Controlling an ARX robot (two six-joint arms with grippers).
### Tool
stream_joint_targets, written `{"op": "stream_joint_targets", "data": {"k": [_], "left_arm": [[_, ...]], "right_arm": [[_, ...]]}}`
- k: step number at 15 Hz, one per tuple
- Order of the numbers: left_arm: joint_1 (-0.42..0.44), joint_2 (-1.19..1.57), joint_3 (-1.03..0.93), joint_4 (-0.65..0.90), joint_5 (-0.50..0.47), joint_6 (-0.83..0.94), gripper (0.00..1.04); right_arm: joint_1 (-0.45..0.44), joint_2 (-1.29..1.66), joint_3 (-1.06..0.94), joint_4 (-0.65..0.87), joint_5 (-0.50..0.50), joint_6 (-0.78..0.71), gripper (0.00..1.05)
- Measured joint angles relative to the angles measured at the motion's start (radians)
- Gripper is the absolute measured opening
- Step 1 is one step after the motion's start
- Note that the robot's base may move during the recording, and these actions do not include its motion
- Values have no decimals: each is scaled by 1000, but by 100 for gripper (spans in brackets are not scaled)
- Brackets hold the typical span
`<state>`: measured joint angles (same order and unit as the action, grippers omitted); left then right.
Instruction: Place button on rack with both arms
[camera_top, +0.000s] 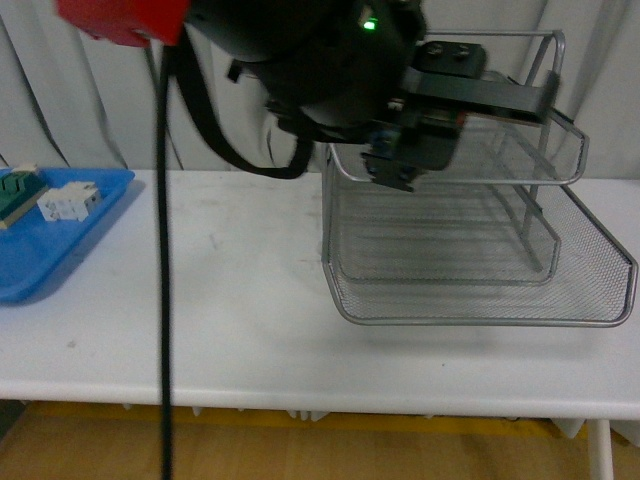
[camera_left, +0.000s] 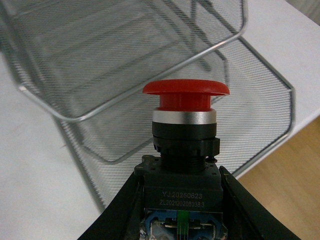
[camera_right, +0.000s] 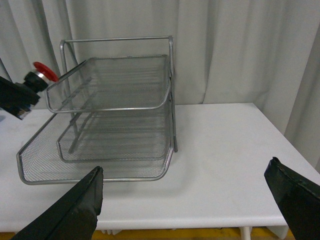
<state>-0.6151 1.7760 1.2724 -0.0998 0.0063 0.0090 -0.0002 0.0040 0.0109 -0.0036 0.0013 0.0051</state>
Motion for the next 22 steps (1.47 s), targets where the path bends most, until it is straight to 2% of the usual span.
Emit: {"op": "stream_joint_targets", "data": {"k": [2,5,11,14,16,17,21,22], "left_arm": [[-65,71,74,-31,16,26,36],[-104,199,185,-93,-11,81,36],[-78,545,615,-364,-71,150,36],[-46,647,762,-425,-91,144,36],[-42,657,777,-425,-99,128,36],[-42,657,777,-424,-89,118,40],[-42,634,742,-398,-54,84,74],[-42,613,709,-389,-42,73,85]], "right_arm": [[0,0,0,0,0,0,98],[0,0,0,0,0,0,98],[0,0,0,0,0,0,98],[0,0,0,0,0,0,98],[0,0,0,0,0,0,98],[0,0,0,0,0,0,98],[0,0,0,0,0,0,98],[0,0,0,0,0,0,98]]}}
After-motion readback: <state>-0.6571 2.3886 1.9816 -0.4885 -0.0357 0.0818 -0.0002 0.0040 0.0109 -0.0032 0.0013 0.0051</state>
